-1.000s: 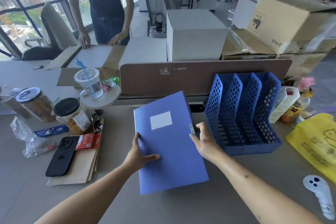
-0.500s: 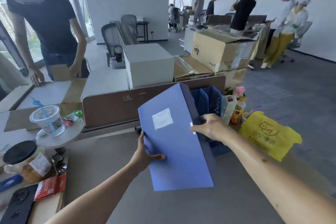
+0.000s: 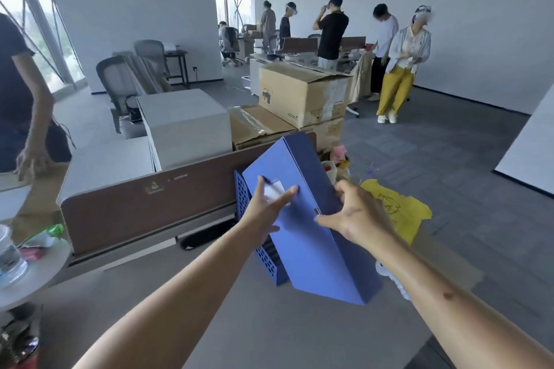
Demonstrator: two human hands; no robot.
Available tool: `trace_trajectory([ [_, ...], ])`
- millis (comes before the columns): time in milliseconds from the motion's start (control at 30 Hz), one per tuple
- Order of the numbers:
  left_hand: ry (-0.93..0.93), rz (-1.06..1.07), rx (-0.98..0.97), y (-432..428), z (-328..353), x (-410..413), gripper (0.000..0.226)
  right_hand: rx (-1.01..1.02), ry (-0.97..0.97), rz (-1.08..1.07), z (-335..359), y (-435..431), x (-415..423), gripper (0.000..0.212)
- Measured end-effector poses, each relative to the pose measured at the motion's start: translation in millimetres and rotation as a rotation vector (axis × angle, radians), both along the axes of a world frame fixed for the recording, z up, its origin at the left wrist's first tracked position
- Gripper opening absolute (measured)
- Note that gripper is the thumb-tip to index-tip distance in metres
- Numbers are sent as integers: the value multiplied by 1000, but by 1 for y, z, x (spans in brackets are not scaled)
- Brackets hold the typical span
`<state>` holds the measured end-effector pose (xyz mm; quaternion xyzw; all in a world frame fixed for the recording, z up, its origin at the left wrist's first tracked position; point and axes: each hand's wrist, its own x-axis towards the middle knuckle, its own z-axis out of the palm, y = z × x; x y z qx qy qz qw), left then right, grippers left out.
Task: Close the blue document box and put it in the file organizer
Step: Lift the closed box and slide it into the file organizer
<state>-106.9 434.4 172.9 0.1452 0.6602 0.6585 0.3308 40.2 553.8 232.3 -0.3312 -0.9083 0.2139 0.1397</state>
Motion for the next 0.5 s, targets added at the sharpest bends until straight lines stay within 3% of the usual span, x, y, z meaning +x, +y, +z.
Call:
trace_trajectory([
  [200,-80,-13,36,20,26,-11,109,20,40,-21,-12,6,-9,65],
  [500,-29,-5,100,23,35,-46,105,32,173,54,-21,11,-43,70],
])
